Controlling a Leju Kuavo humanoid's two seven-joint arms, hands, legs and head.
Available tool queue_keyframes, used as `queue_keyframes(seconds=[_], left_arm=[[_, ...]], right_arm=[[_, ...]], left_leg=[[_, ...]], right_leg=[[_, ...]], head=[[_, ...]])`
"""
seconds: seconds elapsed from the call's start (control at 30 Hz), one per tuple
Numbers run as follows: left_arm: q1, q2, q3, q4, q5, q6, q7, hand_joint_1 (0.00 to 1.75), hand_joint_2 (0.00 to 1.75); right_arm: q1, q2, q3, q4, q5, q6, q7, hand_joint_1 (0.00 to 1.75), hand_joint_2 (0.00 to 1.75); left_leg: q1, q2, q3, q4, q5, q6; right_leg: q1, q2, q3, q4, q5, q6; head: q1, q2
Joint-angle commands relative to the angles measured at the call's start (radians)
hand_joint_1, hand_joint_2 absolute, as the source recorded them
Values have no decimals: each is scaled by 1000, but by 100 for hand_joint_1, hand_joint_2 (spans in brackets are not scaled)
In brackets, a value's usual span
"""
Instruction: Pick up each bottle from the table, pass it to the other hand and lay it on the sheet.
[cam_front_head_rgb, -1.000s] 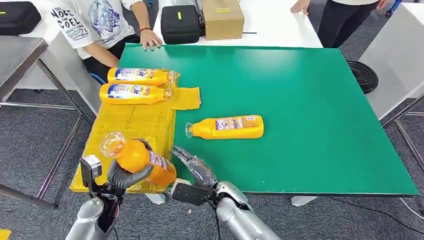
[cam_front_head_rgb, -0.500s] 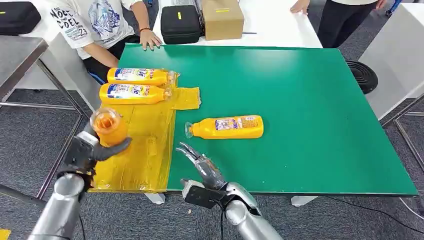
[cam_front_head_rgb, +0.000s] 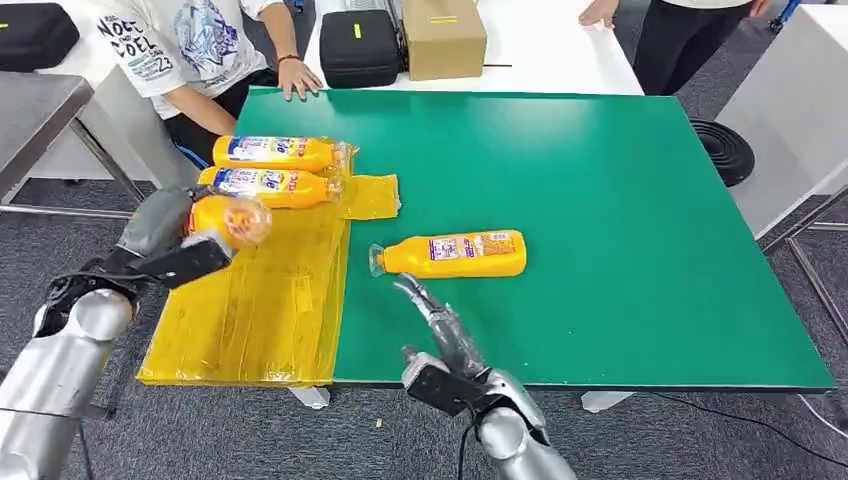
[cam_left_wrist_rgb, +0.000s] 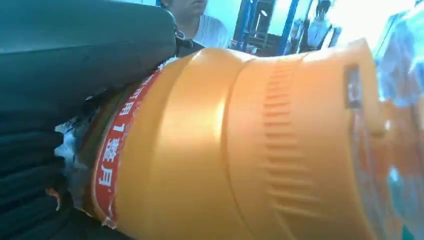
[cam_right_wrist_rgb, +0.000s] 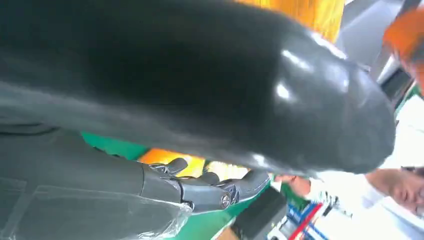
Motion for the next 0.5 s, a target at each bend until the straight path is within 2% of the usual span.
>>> queue_keyframes(seconds=[0.03,0.1,0.13,0.2,0.23,0.37,0.47,0.5], left_arm=[[-2,149,-264,143,-143,19,-2,175,175],[50,165,-279,117,-155,47,12,175,175],[77,169,-288,103,-169,60,24,175,175],[104,164,-293,91,-175,70,35,175,175],[118,155,-298,92,-185,70,43,175,175],[153,75,-303,150,-228,97,67,175,175],[118,9,-307,257,-242,101,64,175,175],[105,-7,-311,288,-246,97,63,175,175]], right_arm=[[37,-29,-136,-160,-10,-13,26,0,0],[64,-33,-162,-204,-16,-13,18,0,0],[77,-33,-175,-225,-16,-15,18,0,0],[90,-33,-187,-244,-22,-13,10,0,0],[95,-32,-196,-253,-22,-15,10,0,0],[99,-23,-222,-275,-18,-13,4,0,0],[96,-20,-229,-270,-15,-12,4,0,0],[97,-21,-228,-268,-14,-12,3,0,0]], left_leg=[[1,-1,9,-1,-3,0],[1,1,10,-1,-4,-1],[0,1,5,-1,-2,0],[0,2,10,-2,-4,0],[-1,0,6,-1,-2,0],[0,-1,7,-1,-3,0],[0,-2,9,-2,-3,0],[-1,-2,5,-2,-2,0]], right_leg=[[2,-3,10,-1,-3,-4],[2,-1,10,-2,-3,-4],[0,0,5,-1,-1,-2],[1,0,10,-3,-3,-3],[0,-1,6,-1,-2,-2],[0,-2,8,-2,-3,-3],[1,-4,10,-3,-4,-4],[-1,-3,6,-2,-3,-3]], head=[[0,0],[0,0],[0,0],[0,0],[0,0],[0,0],[0,0],[0,0]])
